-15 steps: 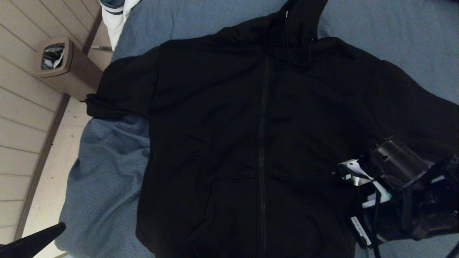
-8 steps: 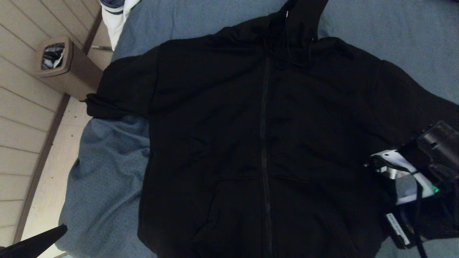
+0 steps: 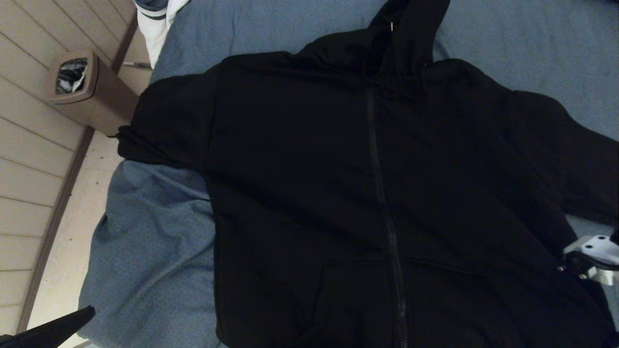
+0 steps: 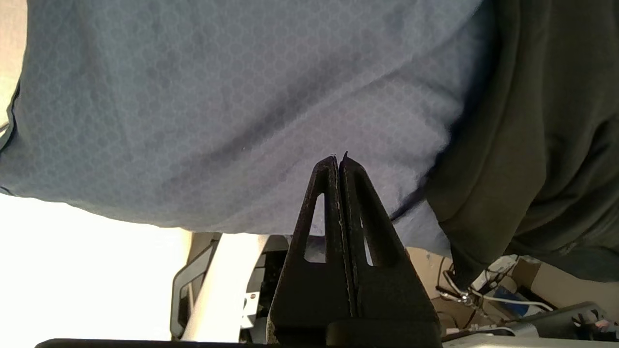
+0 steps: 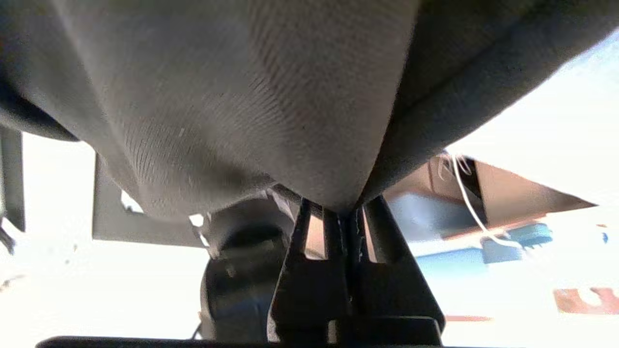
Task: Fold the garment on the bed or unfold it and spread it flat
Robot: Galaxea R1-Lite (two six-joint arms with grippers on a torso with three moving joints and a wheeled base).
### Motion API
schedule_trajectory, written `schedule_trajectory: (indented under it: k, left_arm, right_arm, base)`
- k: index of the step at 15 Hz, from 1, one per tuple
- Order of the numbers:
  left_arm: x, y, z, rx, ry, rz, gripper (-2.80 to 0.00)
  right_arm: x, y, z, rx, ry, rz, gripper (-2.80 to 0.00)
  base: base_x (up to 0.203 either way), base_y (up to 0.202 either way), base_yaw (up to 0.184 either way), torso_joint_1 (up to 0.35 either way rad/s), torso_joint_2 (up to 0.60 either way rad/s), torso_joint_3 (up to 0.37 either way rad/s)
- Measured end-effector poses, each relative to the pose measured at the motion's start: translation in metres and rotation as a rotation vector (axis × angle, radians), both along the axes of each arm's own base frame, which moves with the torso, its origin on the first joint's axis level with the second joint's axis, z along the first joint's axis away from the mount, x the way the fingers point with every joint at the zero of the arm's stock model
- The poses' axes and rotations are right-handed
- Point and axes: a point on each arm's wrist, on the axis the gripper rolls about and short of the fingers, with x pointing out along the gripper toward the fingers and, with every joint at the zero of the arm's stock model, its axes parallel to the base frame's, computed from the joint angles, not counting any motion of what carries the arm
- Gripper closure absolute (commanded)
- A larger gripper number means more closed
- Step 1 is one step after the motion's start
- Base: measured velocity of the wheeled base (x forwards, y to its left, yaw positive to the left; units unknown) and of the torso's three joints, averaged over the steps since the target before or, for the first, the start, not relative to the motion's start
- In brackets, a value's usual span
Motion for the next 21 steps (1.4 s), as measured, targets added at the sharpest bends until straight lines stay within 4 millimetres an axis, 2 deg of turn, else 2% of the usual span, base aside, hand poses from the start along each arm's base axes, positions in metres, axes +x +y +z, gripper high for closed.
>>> schedule_trajectory:
  k: [6,10,11,12,16,21]
  left_arm:
    - [0.0,0.0,-0.001,0.003,0.005,-0.001,0.0]
    - [0.0,0.0,-0.001,0.002,0.005,0.0,0.0]
    - [0.0,0.0,-0.001,0.002,0.006,0.0,0.0]
    - [0.0,0.0,-0.001,0.002,0.006,-0.001,0.0]
    - [0.0,0.0,-0.001,0.002,0.007,0.002,0.0]
    - [0.001,0.0,-0.001,0.003,0.008,0.001,0.0]
  right_arm:
    - [-0.024,-0.011,-0.003,-0.087,0.154,0.079,0.0]
    - [-0.02,-0.009,-0.009,-0.095,0.169,0.075,0.0]
    - [-0.015,-0.007,-0.011,-0.087,0.151,0.071,-2.17]
    - [-0.01,-0.005,-0.014,-0.081,0.126,0.068,-2.8]
    - [0.006,0.002,-0.018,-0.064,-0.005,0.059,-2.8]
    - [0.01,0.004,0.011,0.03,-0.189,0.081,-2.8]
  base:
    - [0.0,0.0,0.0,0.0,0.0,0.0]
    - [0.0,0.0,0.0,0.0,0.0,0.0]
    - [0.0,0.0,0.0,0.0,0.0,0.0]
    - [0.0,0.0,0.0,0.0,0.0,0.0]
    - [0.0,0.0,0.0,0.0,0.0,0.0]
    - [0.0,0.0,0.0,0.0,0.0,0.0]
